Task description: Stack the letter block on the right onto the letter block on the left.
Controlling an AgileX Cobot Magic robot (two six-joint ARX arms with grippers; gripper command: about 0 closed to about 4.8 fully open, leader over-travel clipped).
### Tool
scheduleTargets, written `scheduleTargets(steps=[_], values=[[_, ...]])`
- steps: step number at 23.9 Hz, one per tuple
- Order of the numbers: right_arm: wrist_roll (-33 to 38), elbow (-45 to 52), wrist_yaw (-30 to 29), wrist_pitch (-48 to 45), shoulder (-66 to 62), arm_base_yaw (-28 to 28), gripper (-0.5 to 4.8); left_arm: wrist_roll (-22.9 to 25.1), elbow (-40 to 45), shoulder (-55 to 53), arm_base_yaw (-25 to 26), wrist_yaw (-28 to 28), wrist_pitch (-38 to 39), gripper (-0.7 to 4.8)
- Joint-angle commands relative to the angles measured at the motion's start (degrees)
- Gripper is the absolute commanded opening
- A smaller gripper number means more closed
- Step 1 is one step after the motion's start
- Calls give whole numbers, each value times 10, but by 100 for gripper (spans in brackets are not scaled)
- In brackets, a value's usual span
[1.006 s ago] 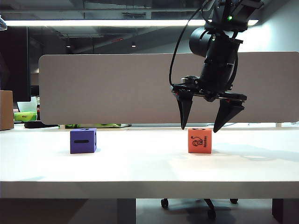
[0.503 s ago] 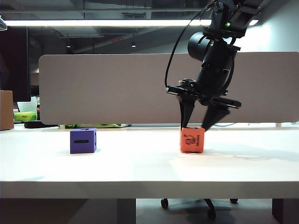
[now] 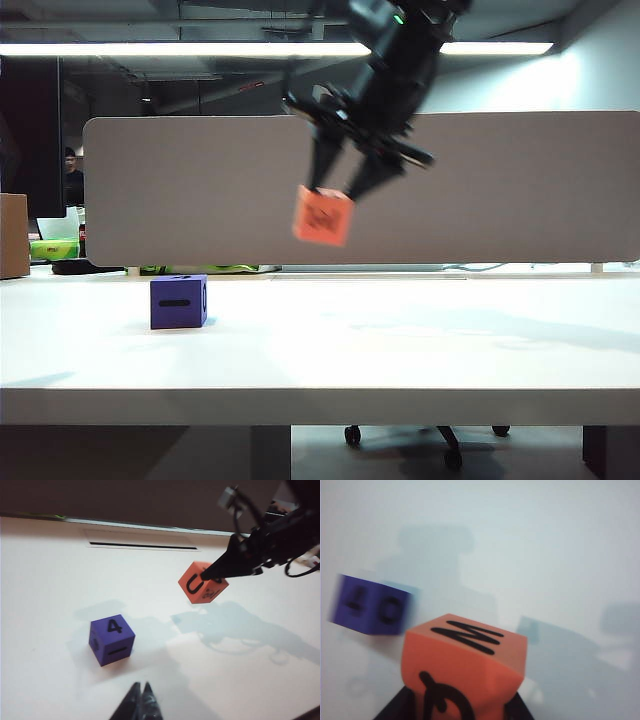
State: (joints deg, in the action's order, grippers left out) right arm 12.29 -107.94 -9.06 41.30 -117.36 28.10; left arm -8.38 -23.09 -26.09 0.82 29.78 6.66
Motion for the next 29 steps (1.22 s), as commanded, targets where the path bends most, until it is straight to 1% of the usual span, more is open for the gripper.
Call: scheduleTargets(steps=[1,3,4,6,10,18,25,27,29], values=[[-3,-35,4,-36,-1,36,181,4,-4,1,-1,-19,-12,-5],[-3,-49,8,-51,-11,57,207,4,-4,2,-1,-19,-16,-5],[-3,-59,13,-55,-20,70,212,4,-4,2,-1,-19,-18,-5],[-3,-76,14,-57,-37,88,212,5,-4,2,-1,-19,-22,-5],[-3,-106,17,-56,-67,106,212,5,-4,5,-1,-19,-30,-5],[-3,-166,17,-51,-128,116,212,4,-4,17,0,-19,-30,-5],[-8,-165,21,-79,-143,116,213,4,-4,26,0,-19,-31,-5],[-8,-165,21,-90,-144,116,243,4,-4,26,0,-19,-31,-5],[-8,-165,21,-94,-147,116,254,4,-4,26,0,-19,-31,-5]])
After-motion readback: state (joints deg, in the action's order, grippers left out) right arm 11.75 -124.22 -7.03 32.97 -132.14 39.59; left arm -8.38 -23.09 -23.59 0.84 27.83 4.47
